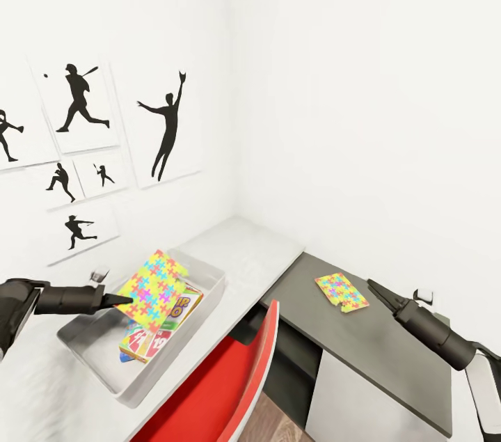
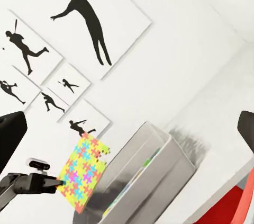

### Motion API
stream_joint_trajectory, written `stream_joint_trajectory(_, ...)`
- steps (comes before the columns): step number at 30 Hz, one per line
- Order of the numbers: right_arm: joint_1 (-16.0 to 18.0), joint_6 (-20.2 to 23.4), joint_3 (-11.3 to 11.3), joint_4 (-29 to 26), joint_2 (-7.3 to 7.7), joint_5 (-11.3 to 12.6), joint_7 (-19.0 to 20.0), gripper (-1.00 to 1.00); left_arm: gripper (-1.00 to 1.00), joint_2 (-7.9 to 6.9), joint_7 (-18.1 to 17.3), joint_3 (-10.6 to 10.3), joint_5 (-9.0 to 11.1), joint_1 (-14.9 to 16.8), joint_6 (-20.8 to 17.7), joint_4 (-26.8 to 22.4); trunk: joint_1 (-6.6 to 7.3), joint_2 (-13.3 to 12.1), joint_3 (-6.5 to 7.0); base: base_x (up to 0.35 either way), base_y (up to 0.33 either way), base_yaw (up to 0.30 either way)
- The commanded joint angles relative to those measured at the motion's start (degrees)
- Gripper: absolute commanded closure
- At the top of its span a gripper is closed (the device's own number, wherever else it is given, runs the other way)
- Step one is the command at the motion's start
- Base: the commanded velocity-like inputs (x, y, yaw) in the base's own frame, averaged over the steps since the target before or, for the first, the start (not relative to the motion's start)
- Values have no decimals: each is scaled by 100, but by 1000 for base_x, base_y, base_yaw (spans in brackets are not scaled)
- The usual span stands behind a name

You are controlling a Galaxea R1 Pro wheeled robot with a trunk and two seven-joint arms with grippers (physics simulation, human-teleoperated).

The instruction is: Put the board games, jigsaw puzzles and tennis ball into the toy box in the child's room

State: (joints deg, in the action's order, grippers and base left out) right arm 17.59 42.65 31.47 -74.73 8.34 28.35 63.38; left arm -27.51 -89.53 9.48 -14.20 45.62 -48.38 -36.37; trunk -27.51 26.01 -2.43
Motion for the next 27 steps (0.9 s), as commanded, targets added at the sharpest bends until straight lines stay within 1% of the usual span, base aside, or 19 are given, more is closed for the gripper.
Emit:
stream_joint_trajectory(1, 4, 38, 3, -72, 1, 21, -3, -100, 100, -1, -48, 17, -62, 7, -47, -5, -3, 12, -13, 0, 0, 0)
stream_joint_trajectory(5, -1, 70, 8, -461, -7, 25, -35, -100, 100, -8, -48, 11, -65, 6, 27, -2, -3, 12, -13, 0, 0, 0)
stream_joint_trajectory(10, -2, 139, 15, -693, 6, 32, -44, -100, 100, -9, -48, 10, -65, 5, 53, -6, -3, 12, -13, 0, 0, 0)
stream_joint_trajectory(12, -7, 239, 16, -803, 8, 41, -41, -100, 100, -9, -48, 10, -60, 7, 55, -6, -3, 12, -15, 0, 0, 0)
stream_joint_trajectory(15, -9, 330, 17, -859, 8, 45, -34, -100, 100, -11, -48, 15, -58, 6, 64, -5, -3, 12, -29, 0, 0, 0)
stream_joint_trajectory(17, -10, 357, 13, -875, 8, 53, -27, -100, 100, -13, -48, 39, -57, 6, 137, -4, -3, 12, -44, 0, 0, 0)
stream_joint_trajectory(21, -10, 361, 9, -883, 2, 62, -9, -100, 100, -15, -48, 64, -51, 5, 226, -2, -3, 12, -79, 0, 0, 0)
stream_joint_trajectory(27, -10, 358, 12, -879, 6, 65, 3, -100, 100, -17, -48, 76, -48, 5, 248, -2, -3, 12, -134, 0, 0, 0)
